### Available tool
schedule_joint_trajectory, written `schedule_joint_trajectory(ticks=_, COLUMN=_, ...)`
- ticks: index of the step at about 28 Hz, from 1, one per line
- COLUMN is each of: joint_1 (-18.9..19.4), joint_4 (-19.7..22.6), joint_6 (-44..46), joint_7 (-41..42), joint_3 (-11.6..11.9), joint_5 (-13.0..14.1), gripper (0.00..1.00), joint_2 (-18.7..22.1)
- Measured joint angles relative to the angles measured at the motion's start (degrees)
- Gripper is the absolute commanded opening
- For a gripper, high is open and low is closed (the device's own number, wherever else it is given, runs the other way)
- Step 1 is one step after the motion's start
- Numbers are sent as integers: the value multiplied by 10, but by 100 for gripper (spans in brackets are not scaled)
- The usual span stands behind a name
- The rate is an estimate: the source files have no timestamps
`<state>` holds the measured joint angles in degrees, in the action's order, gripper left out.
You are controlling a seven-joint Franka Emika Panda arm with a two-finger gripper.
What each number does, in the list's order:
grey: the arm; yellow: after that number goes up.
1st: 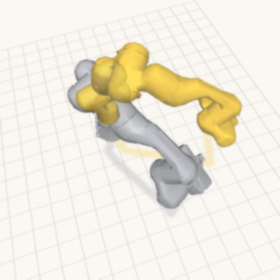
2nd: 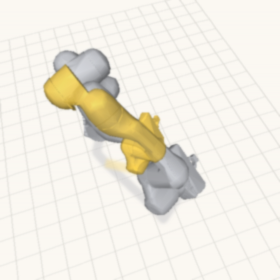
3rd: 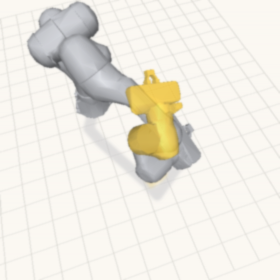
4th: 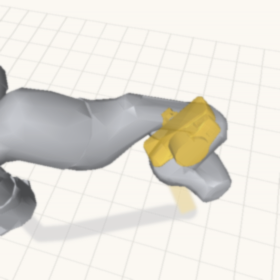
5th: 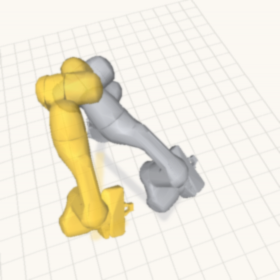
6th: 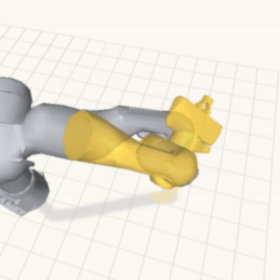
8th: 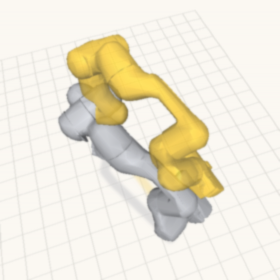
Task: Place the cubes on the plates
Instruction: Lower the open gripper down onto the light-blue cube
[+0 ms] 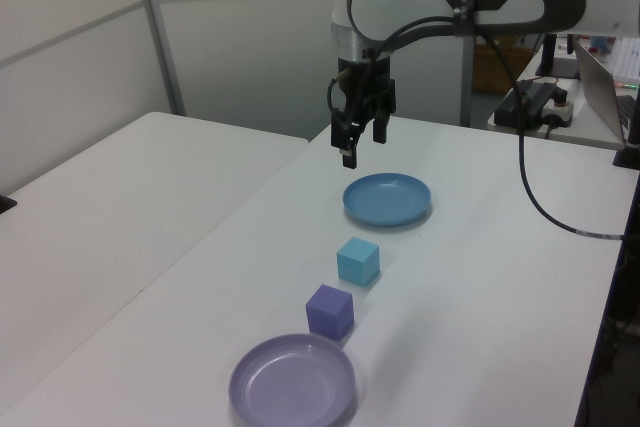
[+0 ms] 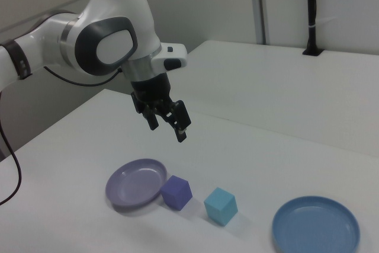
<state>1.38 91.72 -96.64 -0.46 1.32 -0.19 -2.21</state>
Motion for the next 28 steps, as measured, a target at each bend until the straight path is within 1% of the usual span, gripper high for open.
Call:
schedule_joint_trajectory(ticks=3, joint_1=0, joint_4=1, joint_6=-4, joint_7=0, joint_3=0, joint_5=0, gripper=100, joint_2=-2)
schedule_joint_trajectory(ticks=5, joint_1=0, joint_4=1, joint_6=-23, joint_7=0, joint_3=1, joint_5=0, gripper=100, joint_2=-7)
schedule_joint_trajectory(ticks=11, joint_1=-9, joint_4=2, joint_6=-76, joint_7=4, joint_3=6, joint_5=0, gripper=100, joint_2=-37)
schedule_joint_trajectory(ticks=15, joint_1=-16, joint_4=9, joint_6=-87, joint_7=25, joint_3=7, joint_5=0, gripper=100, joint_2=-52)
schedule_joint_trajectory(ticks=19, joint_1=-15, joint_4=43, joint_6=-121, joint_7=32, joint_3=6, joint_5=0, gripper=100, joint_2=-62)
schedule_joint_trajectory(ticks=22, joint_1=-10, joint_4=89, joint_6=-163, joint_7=32, joint_3=5, joint_5=-2, gripper=100, joint_2=-65)
schedule_joint_trajectory(ticks=26, joint_1=-9, joint_4=129, joint_6=-197, joint_7=31, joint_3=3, joint_5=-14, gripper=100, joint_2=-70)
schedule_joint_trajectory(ticks=28, joint_1=-10, joint_4=138, joint_6=-205, joint_7=29, joint_3=3, joint_5=-20, gripper=100, joint_2=-76)
